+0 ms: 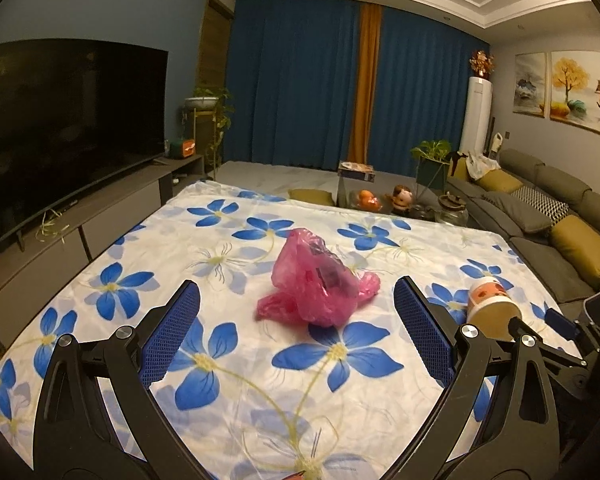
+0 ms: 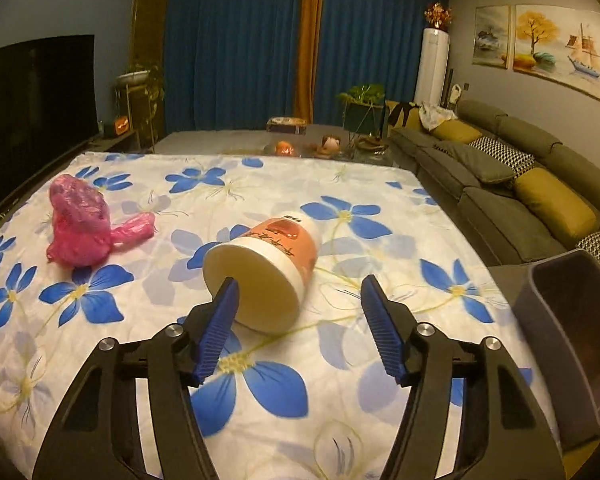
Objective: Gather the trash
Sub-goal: 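Grasp the white-orange paper cup with the right tool while the left tool grasps the pink bag, then lift the pink bag and white cup and carry them over the grey bin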
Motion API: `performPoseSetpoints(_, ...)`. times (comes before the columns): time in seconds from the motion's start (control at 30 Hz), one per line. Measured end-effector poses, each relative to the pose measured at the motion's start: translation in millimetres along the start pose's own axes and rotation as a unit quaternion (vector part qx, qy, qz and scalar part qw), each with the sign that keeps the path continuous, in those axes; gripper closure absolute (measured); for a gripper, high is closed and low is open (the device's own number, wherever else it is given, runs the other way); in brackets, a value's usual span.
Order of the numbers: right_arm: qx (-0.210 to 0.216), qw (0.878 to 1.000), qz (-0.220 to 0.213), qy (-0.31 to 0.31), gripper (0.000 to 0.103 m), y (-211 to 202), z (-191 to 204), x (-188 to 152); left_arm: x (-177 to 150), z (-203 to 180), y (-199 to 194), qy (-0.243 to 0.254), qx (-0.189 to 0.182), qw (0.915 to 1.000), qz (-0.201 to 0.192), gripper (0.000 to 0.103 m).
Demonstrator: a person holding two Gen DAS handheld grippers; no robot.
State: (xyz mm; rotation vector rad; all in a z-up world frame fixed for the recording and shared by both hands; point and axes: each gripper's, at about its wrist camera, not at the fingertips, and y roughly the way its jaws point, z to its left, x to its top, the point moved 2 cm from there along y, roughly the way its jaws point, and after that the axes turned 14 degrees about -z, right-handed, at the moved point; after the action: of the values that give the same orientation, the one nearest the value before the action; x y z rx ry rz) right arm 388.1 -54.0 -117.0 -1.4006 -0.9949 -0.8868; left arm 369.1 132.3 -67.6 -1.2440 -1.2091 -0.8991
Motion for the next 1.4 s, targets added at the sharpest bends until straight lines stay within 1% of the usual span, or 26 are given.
performPoseSetpoints(0.03,0.001,1.000,0.003,-0.002,0.050,5,3,0,0,-1,5,0.001,-0.003,1.0000,0.003,0.007)
performPoseSetpoints(0.07,0.001,1.000,0.005,-0.004,0.050,8,4,-1,-2,-1,9,0.001,-0.004,1.0000,0.005,0.007)
performPoseSetpoints(0.17,0.004,1.000,0.014,0.002,0.060,16,4,0,-4,-2,24,0.002,-0.005,0.9999,0.016,0.007)
performPoseSetpoints(0.23,0.002,1.000,0.014,0.001,0.072,18,2,0,-6,-2,34,-0.003,-0.005,0.9997,0.024,0.007)
performPoseSetpoints(0.27,0.003,1.000,0.017,0.001,0.074,19,2,0,-7,-2,38,-0.007,-0.005,0.9996,0.028,0.007)
performPoseSetpoints(0.33,0.006,1.000,0.022,0.009,0.085,21,-1,0,-9,-3,48,-0.013,-0.007,0.9992,0.036,0.007)
performPoseSetpoints(0.4,0.006,1.000,0.018,0.012,0.089,20,-4,0,-12,-7,56,-0.005,-0.004,0.9993,0.038,0.007)
performPoseSetpoints(0.43,0.005,1.000,0.016,0.012,0.093,19,-5,0,-13,-8,58,-0.002,-0.003,0.9993,0.038,0.009)
performPoseSetpoints(0.5,0.004,1.000,0.010,0.012,0.098,17,-7,0,-14,-10,67,0.001,-0.002,0.9991,0.043,0.012)
performPoseSetpoints(0.57,0.003,1.000,0.005,0.015,0.099,14,-10,0,-19,-9,79,0.000,-0.001,0.9984,0.056,0.019)
performPoseSetpoints(0.63,0.003,1.000,0.001,0.019,0.099,12,-13,1,-22,-8,88,0.000,-0.002,0.9976,0.069,0.032)
performPoseSetpoints(0.7,0.003,1.000,-0.003,0.023,0.099,11,-16,1,-28,-7,99,0.000,-0.003,0.9961,0.089,0.037)
performPoseSetpoints(0.77,0.004,1.000,-0.004,0.027,0.099,10,-18,1,-32,-6,106,-0.002,-0.010,0.9944,0.105,0.046)
performPoseSetpoints(0.83,0.006,0.999,-0.005,0.032,0.099,9,-19,2,-35,-6,111,-0.008,-0.020,0.9929,0.117,0.060)
performPoseSetpoints(0.87,0.007,0.999,-0.006,0.032,0.099,9,-19,2,-36,-6,112,-0.010,-0.025,0.9922,0.121,0.064)
performPoseSetpoints(0.9,0.008,0.999,-0.006,0.033,0.099,9,-20,2,-38,-6,114,-0.012,-0.033,0.9912,0.128,0.074)
performPoseSetpoints(0.93,0.009,0.999,-0.006,0.034,0.099,8,-20,2,-39,-6,115,-0.016,-0.040,0.9902,0.133,0.081)
performPoseSetpoints(0.97,0.010,0.999,-0.007,0.035,0.099,8,-20,2,-40,-6,116,-0.019,-0.043,0.9898,0.135,0.085)
performPoseSetpoints(1.0,0.011,0.999,-0.008,0.036,0.099,7,-21,2,-40,-5,116,-0.023,-0.045,0.9895,0.135,0.092)
performPoseSetpoints(1.03,0.012,0.999,-0.008,0.036,0.099,6,-21,2,-40,-4,115,-0.028,-0.048,0.9894,0.134,0.095)
performPoseSetpoints(1.17,0.015,0.999,-0.010,0.037,0.099,1,-21,3,-39,-4,106,-0.017,-0.040,0.9915,0.123,0.097)
performPoseSetpoints(1.27,0.017,0.999,-0.015,0.039,0.099,-6,-23,5,-34,-8,90,-0.012,-0.042,0.9929,0.111,0.097)
performPoseSetpoints(1.4,0.020,0.999,-0.027,0.040,0.099,-25,-27,9,-21,-13,60,-0.003,-0.049,0.9953,0.084,0.097)
